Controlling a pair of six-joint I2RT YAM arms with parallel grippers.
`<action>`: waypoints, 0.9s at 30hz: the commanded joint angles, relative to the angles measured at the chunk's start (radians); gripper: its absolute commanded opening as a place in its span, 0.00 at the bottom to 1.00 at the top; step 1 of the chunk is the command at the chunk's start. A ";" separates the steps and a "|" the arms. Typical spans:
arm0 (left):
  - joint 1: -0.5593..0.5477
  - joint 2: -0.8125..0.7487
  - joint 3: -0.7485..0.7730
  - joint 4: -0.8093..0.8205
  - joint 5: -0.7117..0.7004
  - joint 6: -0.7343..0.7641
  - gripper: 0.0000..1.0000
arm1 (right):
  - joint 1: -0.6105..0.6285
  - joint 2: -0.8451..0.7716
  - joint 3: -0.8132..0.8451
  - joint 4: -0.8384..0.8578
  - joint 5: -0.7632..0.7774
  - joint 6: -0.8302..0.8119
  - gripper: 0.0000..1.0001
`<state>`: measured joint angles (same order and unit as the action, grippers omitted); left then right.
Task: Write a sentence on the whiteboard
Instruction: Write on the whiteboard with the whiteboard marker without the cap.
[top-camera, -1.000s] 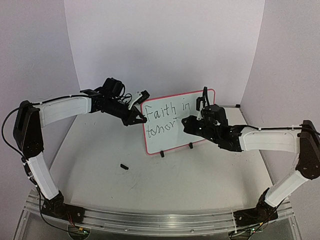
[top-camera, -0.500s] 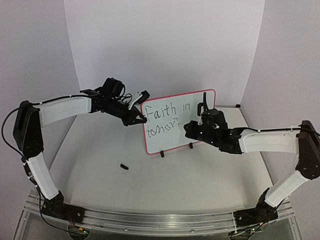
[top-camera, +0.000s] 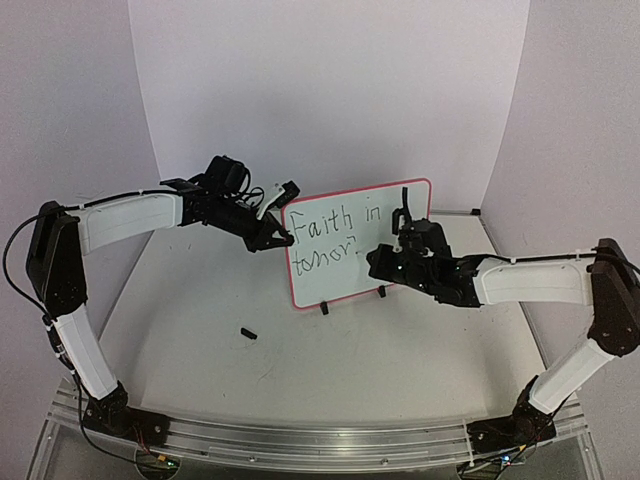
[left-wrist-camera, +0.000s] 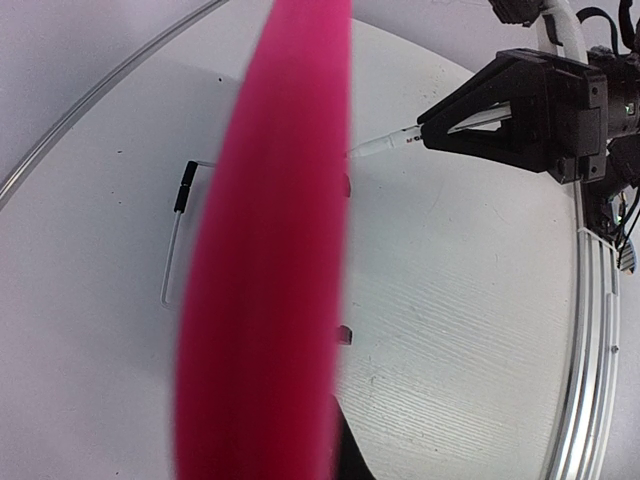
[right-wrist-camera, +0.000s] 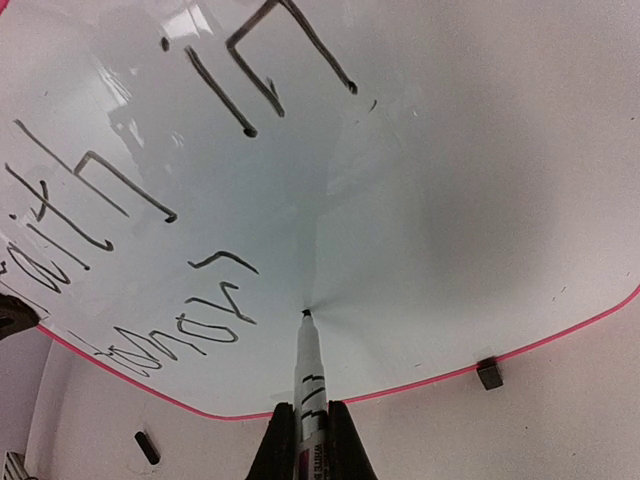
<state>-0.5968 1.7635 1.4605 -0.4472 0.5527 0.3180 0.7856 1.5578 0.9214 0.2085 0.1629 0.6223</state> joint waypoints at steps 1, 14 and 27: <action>-0.007 0.002 -0.006 -0.090 -0.091 0.057 0.00 | -0.005 -0.002 0.050 0.022 0.018 -0.021 0.00; -0.007 0.004 -0.006 -0.090 -0.091 0.057 0.00 | -0.005 -0.057 0.050 0.041 0.034 -0.035 0.00; -0.008 0.005 -0.005 -0.090 -0.090 0.057 0.00 | -0.005 -0.059 0.047 0.062 0.042 -0.025 0.00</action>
<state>-0.5995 1.7626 1.4605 -0.4488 0.5480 0.3180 0.7859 1.5299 0.9386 0.2278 0.1699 0.5990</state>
